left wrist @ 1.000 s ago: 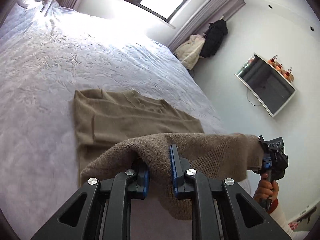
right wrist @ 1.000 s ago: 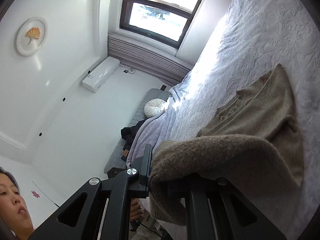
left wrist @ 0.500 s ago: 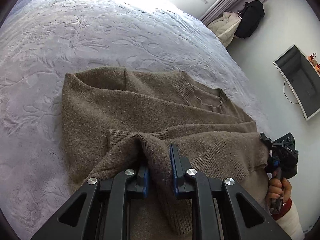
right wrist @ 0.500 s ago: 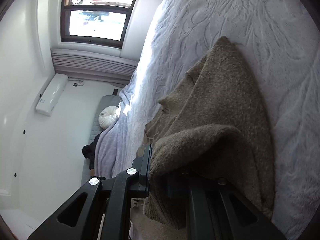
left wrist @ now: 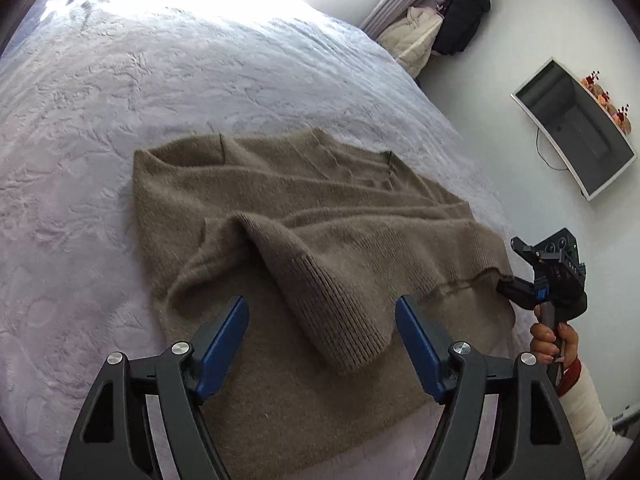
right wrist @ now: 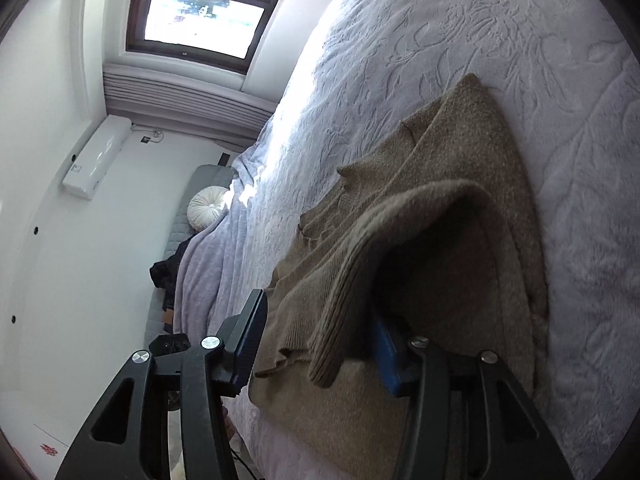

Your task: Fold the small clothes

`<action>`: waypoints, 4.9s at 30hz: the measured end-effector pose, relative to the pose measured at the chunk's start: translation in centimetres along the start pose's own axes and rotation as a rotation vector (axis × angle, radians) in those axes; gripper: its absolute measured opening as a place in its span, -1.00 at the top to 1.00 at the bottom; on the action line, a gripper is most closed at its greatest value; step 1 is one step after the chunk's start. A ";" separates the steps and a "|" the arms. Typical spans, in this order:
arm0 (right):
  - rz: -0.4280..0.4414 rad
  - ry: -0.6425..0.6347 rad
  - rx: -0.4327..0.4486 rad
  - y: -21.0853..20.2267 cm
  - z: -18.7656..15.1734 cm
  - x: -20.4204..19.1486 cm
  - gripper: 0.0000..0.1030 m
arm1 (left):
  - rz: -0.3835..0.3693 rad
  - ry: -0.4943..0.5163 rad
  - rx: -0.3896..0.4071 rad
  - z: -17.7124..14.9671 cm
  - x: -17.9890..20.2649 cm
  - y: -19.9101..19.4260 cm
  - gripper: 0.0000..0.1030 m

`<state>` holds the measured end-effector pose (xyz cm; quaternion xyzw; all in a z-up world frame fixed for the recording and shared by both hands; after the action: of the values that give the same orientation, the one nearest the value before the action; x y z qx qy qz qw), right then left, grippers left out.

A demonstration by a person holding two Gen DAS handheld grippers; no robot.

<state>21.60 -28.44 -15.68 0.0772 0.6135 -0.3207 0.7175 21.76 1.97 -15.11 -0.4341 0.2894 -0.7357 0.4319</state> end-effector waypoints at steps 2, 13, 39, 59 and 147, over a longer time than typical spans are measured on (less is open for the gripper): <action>-0.030 -0.014 -0.019 0.3 -0.8 0.1 -0.05 | 0.001 0.022 -0.033 -0.9 1.0 1.3 -0.47; -0.009 -0.137 0.018 1.9 2.4 -3.5 0.86 | -0.061 -0.007 0.059 4.2 4.4 1.7 0.29; -0.090 -0.139 0.101 4.6 6.7 -1.4 -0.34 | 0.100 0.211 0.180 8.0 3.4 1.2 -0.49; -0.256 -0.100 0.128 0.9 4.3 2.0 -0.28 | 0.397 0.011 0.130 4.7 -7.9 -1.2 -0.49; -0.582 -0.356 -0.165 -2.5 -25.7 -5.0 -0.69 | 0.473 0.032 -0.009 -18.9 -3.3 -5.8 -0.99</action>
<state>-1.38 -15.64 -16.38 -0.2161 0.4990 -0.4695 0.6956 3.56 8.55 -20.38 -0.3443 0.3932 -0.6197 0.5855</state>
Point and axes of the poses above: each gripper's, at about its wrist camera, not at the fingertips, and y roughly the way its jaws point, x to its right, z to its top, the point moved 9 cm from there along y, roughly the way its jaws point, and after that the axes turned 8 degrees about z, right-handed, at the moved point
